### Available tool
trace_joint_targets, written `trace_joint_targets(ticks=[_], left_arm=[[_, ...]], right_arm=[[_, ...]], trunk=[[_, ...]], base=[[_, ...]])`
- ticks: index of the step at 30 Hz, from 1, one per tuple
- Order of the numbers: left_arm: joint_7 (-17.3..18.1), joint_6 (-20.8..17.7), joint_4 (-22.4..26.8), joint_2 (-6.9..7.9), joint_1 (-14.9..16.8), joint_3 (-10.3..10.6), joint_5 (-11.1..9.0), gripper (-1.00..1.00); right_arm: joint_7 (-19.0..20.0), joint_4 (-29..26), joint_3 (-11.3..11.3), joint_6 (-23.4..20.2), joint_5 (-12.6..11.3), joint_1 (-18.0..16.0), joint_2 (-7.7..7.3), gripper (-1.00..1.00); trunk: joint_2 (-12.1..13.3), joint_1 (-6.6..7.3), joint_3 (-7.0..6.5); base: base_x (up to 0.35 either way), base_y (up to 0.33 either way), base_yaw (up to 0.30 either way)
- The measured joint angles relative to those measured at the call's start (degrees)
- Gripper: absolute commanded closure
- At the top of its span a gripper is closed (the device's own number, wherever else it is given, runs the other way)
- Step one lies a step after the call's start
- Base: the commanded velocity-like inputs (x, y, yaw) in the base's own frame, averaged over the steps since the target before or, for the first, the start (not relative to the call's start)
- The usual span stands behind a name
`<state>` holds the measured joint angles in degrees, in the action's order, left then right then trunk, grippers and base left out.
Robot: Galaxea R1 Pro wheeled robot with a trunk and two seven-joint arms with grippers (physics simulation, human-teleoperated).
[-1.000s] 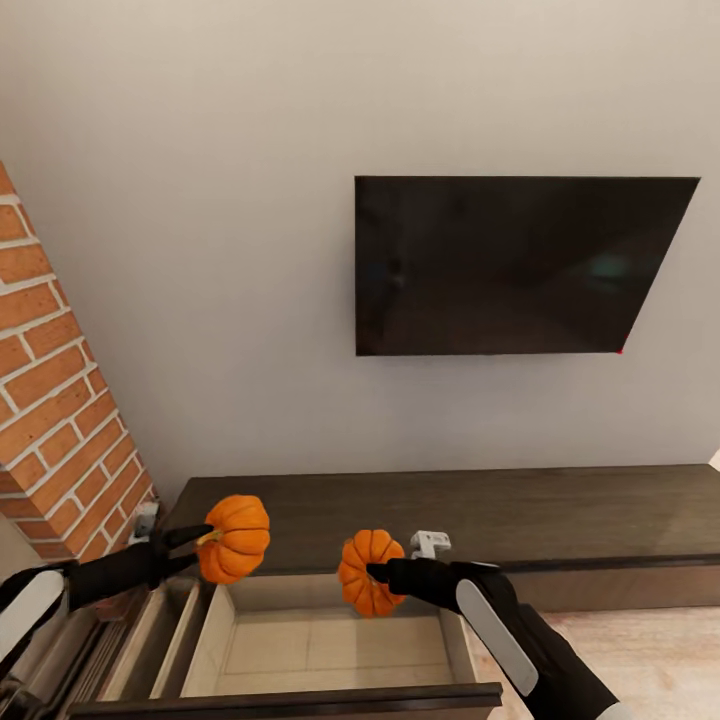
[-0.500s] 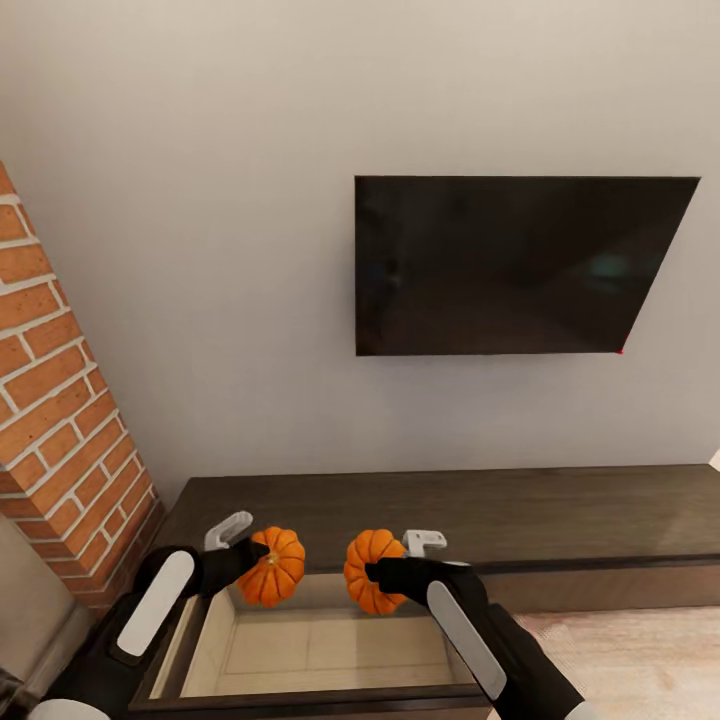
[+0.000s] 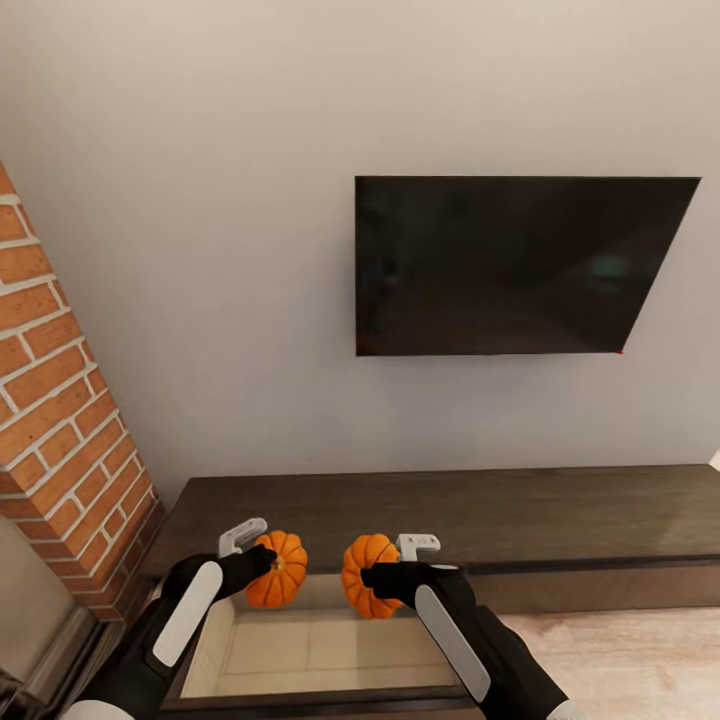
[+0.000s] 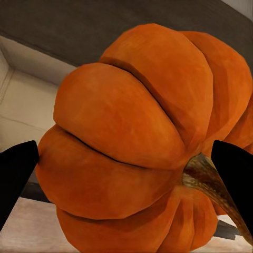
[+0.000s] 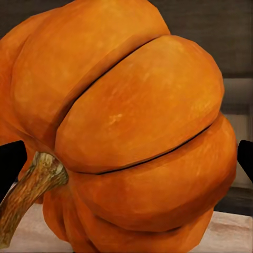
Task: Place each of the two pumpkins and all three candles from the living room inside a cabinet in the living room (use any cabinet), then make sure every cabinet is closed, and position the cauldron so it is next to a table in the living room.
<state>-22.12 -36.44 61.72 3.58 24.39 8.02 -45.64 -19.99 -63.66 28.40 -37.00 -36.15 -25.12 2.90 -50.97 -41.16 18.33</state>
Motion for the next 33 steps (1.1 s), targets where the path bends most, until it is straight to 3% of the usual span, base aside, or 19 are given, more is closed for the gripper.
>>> trace_joint_targets(ticks=[8, 33], left_arm=[[-0.10, 0.02, -0.01, 0.04, 0.00, 1.27, 0.21, 1.00], [-0.10, 0.00, -0.02, 0.14, 0.00, 1.38, 0.15, 1.00]], right_arm=[[-0.02, 2.28, -0.02, 0.08, 0.08, -0.82, 0.03, 1.00], [-0.01, 2.83, -0.11, 0.39, -0.26, -0.93, 0.01, 1.00]], trunk=[[0.00, 0.01, 0.00], [0.00, 0.00, 0.00]], base=[[0.109, 0.049, 0.000], [0.105, 0.064, 0.000]])
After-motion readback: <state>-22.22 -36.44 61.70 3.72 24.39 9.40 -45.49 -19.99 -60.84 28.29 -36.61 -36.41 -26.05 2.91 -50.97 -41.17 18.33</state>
